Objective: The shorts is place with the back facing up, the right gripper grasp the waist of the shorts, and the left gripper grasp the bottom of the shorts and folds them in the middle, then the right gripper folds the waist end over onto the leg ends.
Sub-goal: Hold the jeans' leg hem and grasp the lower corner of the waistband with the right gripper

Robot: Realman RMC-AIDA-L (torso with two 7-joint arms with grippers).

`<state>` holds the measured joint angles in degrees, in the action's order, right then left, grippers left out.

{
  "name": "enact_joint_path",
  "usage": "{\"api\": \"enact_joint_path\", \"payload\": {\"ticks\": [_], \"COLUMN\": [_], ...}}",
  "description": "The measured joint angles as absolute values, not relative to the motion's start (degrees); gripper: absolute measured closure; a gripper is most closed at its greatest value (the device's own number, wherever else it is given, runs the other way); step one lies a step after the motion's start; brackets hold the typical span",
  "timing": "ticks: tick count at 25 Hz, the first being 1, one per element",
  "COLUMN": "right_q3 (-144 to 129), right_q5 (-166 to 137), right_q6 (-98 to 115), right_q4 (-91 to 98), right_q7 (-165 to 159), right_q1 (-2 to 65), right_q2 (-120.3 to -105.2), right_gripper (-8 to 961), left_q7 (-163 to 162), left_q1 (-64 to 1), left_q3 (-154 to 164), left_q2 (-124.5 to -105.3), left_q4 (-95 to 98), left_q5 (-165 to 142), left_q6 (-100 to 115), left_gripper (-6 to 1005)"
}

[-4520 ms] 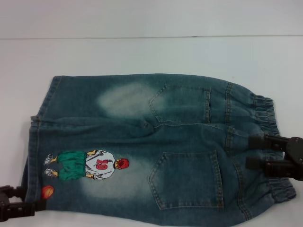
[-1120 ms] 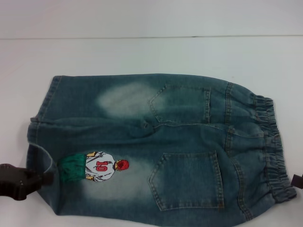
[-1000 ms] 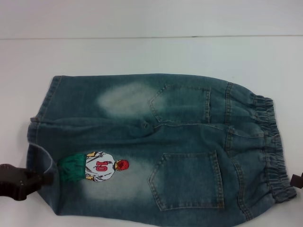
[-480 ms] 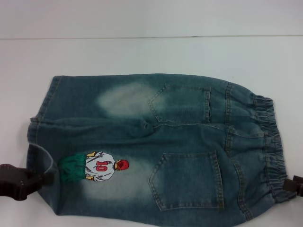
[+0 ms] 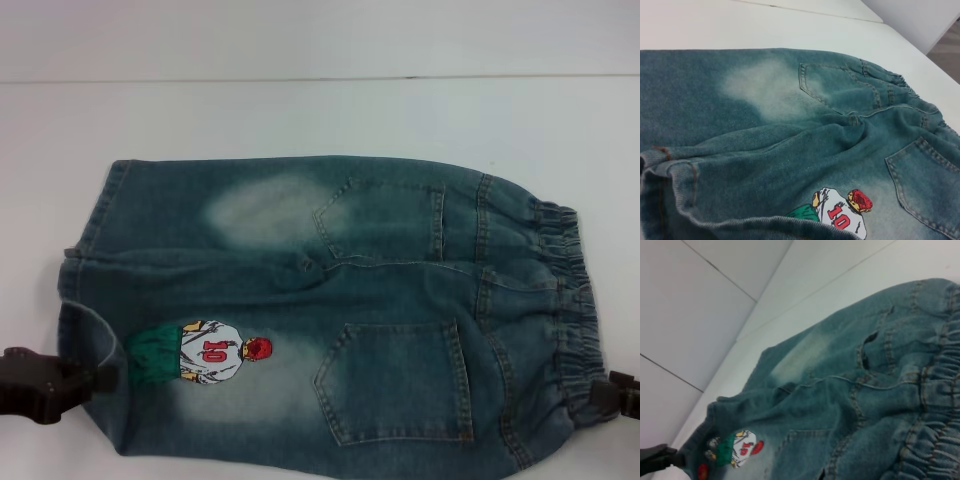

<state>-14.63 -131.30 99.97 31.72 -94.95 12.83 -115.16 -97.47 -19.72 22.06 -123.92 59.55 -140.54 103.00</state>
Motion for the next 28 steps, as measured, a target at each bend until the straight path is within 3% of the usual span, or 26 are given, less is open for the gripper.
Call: {"api": "enact_joint_path", "payload": {"ticks": [11, 28], "right_q3": [-14.93, -16.07], "right_q5": [-131.59, -132.66], "right_q6": [97.56, 98.29], "right_q4": [31.74, 32.02], "right_q7": [-101.05, -102.31], "right_q1": [13.56, 14.92], "right_q2": [-114.27, -114.29], "right_gripper": [90, 107], "left_q7": [-97.39, -97.29], "left_q1": [-20.39, -20.72], "left_q3": [22.06, 22.67], "left_q2": [-123.87, -123.84], "left_q4": [58.99, 57.74], "left_q5": [-140.66, -140.59], "left_q6": [102.68, 102.03], "left_gripper": [977, 978]}}
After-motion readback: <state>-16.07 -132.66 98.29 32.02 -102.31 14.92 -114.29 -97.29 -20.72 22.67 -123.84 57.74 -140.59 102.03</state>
